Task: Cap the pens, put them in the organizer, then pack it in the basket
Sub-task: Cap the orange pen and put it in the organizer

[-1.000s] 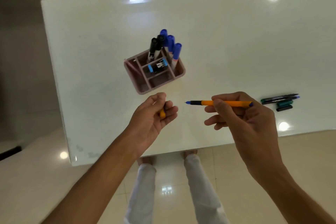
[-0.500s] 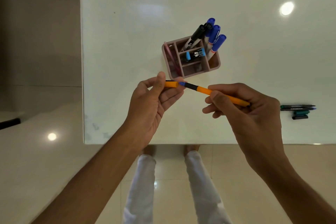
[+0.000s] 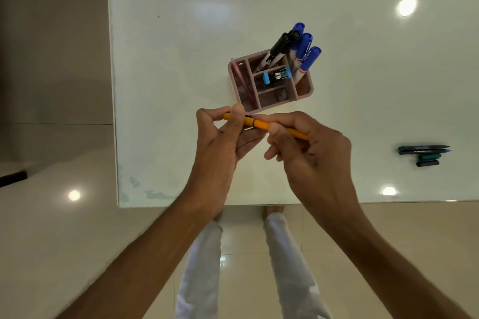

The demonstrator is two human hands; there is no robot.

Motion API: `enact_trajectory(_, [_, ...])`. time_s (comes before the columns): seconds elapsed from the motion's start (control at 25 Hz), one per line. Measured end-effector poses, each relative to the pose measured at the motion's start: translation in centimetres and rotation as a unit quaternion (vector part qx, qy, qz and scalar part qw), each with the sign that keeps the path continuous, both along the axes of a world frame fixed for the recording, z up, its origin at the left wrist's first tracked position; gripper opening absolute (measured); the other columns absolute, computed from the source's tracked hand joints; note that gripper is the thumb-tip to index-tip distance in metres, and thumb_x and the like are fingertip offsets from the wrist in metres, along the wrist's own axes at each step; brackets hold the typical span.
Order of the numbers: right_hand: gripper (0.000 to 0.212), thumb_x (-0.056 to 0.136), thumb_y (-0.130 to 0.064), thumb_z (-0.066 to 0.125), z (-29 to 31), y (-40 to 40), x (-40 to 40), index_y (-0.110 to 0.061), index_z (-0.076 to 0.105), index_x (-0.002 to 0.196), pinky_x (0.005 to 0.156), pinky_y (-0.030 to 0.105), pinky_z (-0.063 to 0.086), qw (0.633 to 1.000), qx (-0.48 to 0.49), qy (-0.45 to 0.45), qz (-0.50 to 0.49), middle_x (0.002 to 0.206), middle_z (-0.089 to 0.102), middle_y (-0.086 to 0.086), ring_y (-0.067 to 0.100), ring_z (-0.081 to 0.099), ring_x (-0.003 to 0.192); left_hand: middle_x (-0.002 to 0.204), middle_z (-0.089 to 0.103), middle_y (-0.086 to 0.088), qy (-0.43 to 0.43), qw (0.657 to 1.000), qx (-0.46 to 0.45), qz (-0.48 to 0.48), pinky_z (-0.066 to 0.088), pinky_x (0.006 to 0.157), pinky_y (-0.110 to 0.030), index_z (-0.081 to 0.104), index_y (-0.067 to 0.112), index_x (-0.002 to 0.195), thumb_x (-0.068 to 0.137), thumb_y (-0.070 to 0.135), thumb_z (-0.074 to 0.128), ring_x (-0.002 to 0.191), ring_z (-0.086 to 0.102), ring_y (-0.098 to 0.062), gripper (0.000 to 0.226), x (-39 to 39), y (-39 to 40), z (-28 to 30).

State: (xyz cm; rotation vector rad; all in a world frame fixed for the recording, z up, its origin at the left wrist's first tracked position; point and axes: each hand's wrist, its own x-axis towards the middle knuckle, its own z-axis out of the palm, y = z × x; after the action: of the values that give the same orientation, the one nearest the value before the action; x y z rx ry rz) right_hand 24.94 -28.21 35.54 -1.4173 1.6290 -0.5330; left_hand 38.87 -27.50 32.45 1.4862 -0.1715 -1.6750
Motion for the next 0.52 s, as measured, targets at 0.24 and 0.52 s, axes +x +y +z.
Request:
enact_trajectory(0.24, [0.033,0.103,-0.034,0.063,-0.8,-2.2,-1.2,-0.021,0.055,0.132,0.087,0.017,0.047,0.994,-0.041,0.087,-0.047,0.127,0.052,-0.01,0.007,0.056,0.114,0.104,0.079,-0.013,-0.329,0.909,-0.241,-0.09,0.062,0.095,-0.042,0.035,0.006,0.12,0.11,0.019,0.056,0.1,0.079,-0.019,0.027,5.3,-3.9,-0.4])
enact_trajectory(0.52, [0.027,0.101,-0.021,0.063,-0.5,-0.8,-5.2,-0.019,0.063,0.128,0.085,0.02,0.051,0.982,0.003,0.099,-0.163,0.132,0.056,-0.005,0.009,0.061,0.115,0.111,0.075,-0.001,-0.505,0.784,-0.23,-0.277,0.061,0.089,-0.036,0.052,0.003,0.122,0.103,0.034,0.068,0.104,0.075,-0.017,0.04,5.3,-6.4,-2.1])
